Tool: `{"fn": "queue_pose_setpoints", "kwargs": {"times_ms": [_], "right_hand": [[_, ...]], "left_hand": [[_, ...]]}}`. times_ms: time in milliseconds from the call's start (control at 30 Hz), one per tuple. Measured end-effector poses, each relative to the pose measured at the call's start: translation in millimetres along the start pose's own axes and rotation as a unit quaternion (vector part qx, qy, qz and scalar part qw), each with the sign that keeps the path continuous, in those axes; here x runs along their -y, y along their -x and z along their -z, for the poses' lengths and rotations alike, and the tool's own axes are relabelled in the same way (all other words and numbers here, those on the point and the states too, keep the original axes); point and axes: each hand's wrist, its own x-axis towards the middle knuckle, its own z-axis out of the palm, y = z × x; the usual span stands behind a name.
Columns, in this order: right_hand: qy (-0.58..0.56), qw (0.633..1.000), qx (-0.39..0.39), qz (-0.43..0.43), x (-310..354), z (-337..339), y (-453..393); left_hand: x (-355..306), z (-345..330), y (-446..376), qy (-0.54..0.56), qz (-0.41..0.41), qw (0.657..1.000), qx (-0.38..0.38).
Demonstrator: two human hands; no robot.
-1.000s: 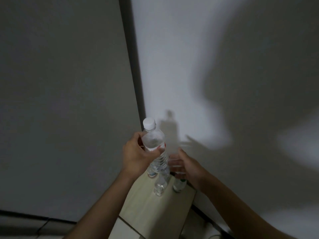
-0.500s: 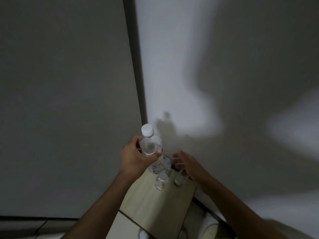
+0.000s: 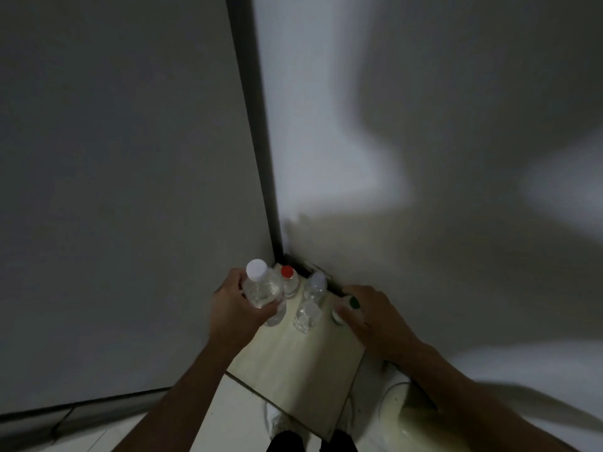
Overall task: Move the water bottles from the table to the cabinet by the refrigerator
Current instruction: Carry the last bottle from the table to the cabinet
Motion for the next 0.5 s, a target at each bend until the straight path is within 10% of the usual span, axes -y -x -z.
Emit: {"fn": "queue_pose_setpoints", "kwargs": {"times_ms": [500], "right_hand": [[0.049,0.998,0.034,0.013,-50,-101,-23]], "left_hand": [[116,-88,-15,0.022,-0.022,0.999,0.024]]}}
